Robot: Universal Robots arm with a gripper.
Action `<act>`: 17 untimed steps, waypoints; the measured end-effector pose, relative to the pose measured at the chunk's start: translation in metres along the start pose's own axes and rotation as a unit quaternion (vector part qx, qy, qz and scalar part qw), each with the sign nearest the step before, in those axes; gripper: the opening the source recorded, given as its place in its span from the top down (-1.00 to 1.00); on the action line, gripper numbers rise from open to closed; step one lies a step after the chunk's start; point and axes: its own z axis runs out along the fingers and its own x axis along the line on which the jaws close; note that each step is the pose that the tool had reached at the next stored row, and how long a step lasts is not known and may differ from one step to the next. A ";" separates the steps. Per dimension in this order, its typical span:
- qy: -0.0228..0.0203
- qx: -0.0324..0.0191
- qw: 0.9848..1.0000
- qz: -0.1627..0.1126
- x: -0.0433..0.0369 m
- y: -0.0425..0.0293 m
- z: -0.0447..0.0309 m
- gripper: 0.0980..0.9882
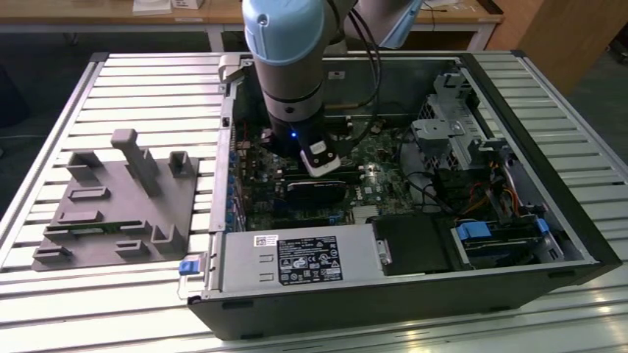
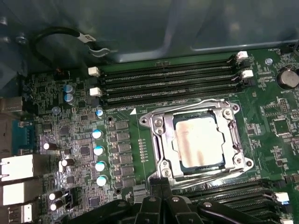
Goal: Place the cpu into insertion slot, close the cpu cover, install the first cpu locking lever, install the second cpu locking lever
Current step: 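Install the second cpu locking lever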
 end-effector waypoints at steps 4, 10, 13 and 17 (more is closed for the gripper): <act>0.001 -0.005 1.000 0.001 0.0006 -0.0002 0.0016 0.98; 0.001 -0.007 1.000 0.001 0.0019 -0.0014 0.0057 0.98; 0.001 -0.007 1.000 0.001 0.0021 -0.0016 0.0064 0.98; 0.001 -0.008 1.000 0.001 0.0018 -0.0009 0.0048 0.98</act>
